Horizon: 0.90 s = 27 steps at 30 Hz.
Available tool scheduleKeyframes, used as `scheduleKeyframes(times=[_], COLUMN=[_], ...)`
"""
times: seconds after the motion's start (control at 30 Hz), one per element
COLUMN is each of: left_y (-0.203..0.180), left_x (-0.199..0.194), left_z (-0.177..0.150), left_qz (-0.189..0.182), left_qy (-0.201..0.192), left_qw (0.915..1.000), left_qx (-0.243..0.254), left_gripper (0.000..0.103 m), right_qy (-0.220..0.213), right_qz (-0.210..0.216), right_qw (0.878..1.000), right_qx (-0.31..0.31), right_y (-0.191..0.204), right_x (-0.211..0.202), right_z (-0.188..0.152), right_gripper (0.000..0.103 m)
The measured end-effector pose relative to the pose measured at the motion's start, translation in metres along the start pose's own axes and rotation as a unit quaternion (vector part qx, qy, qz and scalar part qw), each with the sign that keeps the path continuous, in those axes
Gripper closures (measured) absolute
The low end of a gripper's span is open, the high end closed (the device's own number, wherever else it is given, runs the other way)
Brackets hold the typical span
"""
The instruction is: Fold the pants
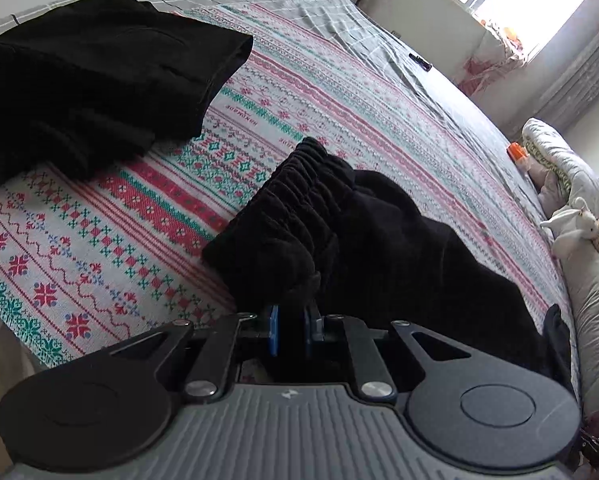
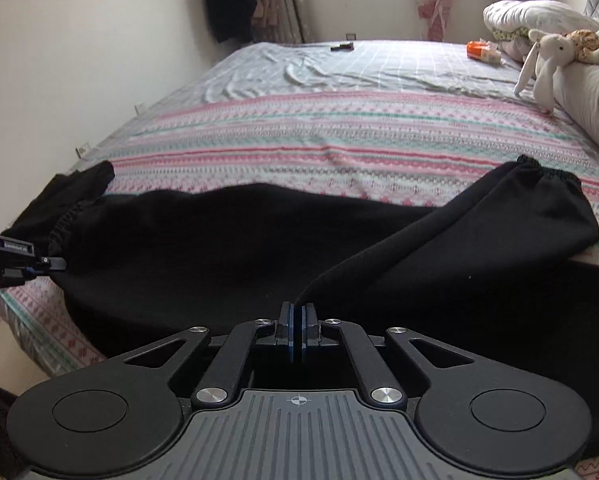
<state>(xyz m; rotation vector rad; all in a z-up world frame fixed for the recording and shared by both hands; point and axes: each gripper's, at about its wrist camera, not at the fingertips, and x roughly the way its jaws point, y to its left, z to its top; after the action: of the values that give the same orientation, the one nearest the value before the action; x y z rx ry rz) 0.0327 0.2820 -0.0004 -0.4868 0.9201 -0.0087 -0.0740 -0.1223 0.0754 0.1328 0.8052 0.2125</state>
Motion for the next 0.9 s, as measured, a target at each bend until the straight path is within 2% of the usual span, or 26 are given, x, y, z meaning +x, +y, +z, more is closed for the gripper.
scheduleKeyframes(times=[0.17, 0.33, 0.4, 0.43, 0.47, 0.53, 0.57, 0.67, 0.7, 0.83, 0.9], left_y=[0.005, -0.004, -0.007, -0.009, -0.011, -0.016, -0.019, -0.030, -0.035, -0.065, -0.086], left_x=[0.001, 0.008, 0.005, 0.002, -0.002, -0.009, -0.014, -0.022, -0.024, -0.026, -0.024], left_z=[-0.007, -0.016, -0.017, -0.017, -0.017, -0.018, -0.019, -0.024, -0.028, -0.049, -0.059], left_qz=[0.012, 0.046, 0.049, 0.051, 0.053, 0.053, 0.052, 0.037, 0.033, 0.024, 0.014], left_qy=[0.017, 0.028, 0.023, 0.019, 0.019, 0.014, 0.009, 0.014, 0.017, 0.022, 0.026], left_qw=[0.9998, 0.9980, 0.9978, 0.9977, 0.9974, 0.9971, 0.9974, 0.9982, 0.9982, 0.9965, 0.9953], left_qx=[0.000, 0.034, 0.038, 0.040, 0.046, 0.053, 0.050, 0.046, 0.047, 0.078, 0.092], left_gripper=[0.057, 0.055, 0.051, 0.043, 0.038, 0.012, 0.008, 0.003, 0.000, 0.000, 0.000], right_qy=[0.044, 0.089, 0.090, 0.096, 0.100, 0.106, 0.104, 0.075, 0.064, 0.039, 0.038], right_qz=[0.002, -0.012, -0.008, -0.005, 0.005, 0.018, 0.022, 0.004, -0.005, -0.030, -0.029], right_qw=[0.999, 0.996, 0.996, 0.995, 0.995, 0.994, 0.994, 0.997, 0.998, 0.998, 0.998], right_qx=[0.002, -0.021, -0.028, -0.029, -0.021, -0.003, 0.003, 0.009, 0.010, 0.029, 0.034], right_y=[-0.007, -0.008, -0.006, -0.006, -0.008, -0.016, -0.021, -0.036, -0.041, -0.067, -0.082], right_x=[0.012, 0.040, 0.044, 0.044, 0.042, 0.038, 0.034, 0.019, 0.014, 0.000, -0.005], right_z=[-0.025, -0.038, -0.037, -0.033, -0.029, -0.022, -0.019, -0.009, -0.006, 0.005, 0.009], right_gripper=[0.101, 0.101, 0.098, 0.096, 0.092, 0.088, 0.080, 0.047, 0.042, 0.039, 0.032])
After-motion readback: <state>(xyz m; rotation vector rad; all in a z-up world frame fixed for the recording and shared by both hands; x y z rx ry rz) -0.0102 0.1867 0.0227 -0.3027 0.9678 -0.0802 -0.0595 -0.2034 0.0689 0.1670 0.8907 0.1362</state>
